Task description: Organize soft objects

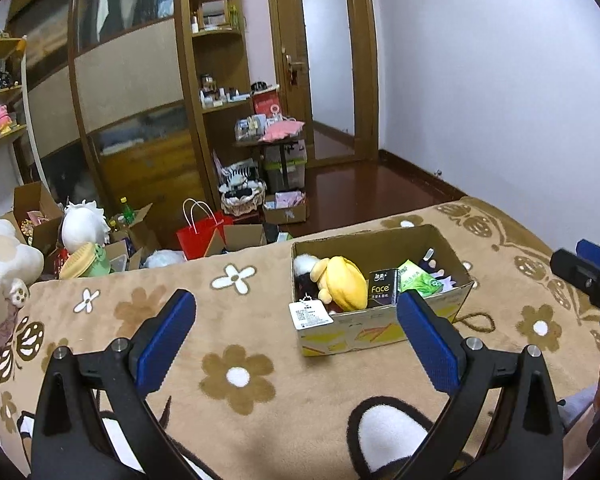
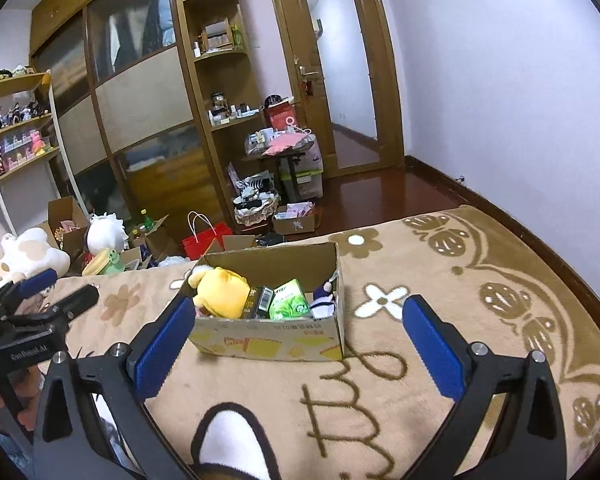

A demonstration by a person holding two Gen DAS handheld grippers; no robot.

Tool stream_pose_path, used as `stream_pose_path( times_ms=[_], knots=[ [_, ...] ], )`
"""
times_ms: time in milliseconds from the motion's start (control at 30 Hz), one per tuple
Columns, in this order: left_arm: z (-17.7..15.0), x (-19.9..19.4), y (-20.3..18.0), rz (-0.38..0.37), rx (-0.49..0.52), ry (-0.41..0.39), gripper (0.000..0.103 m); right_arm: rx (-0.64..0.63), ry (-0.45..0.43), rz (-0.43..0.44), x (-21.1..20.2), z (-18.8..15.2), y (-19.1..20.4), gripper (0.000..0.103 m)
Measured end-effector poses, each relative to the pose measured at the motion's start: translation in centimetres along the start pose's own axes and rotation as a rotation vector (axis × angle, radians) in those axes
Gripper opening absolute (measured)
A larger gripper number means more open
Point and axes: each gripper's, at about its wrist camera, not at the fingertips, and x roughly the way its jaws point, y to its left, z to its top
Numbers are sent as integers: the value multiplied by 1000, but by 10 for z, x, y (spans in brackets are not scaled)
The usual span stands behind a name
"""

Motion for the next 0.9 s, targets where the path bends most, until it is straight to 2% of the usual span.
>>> stream_pose_path(
  times_ms=[333,467,900],
  knots=[
    [-18,-19,-5,13,16,-42,100,8,-26,-21,-24,-18,0,103],
    [-23,-17,-11,49,55,-74,101,23,-23,-17,-23,-21,-6,103],
    [-26,-9,-14,38,67,-61,101,19,5,-33,-13,-23,-7,103]
  ],
)
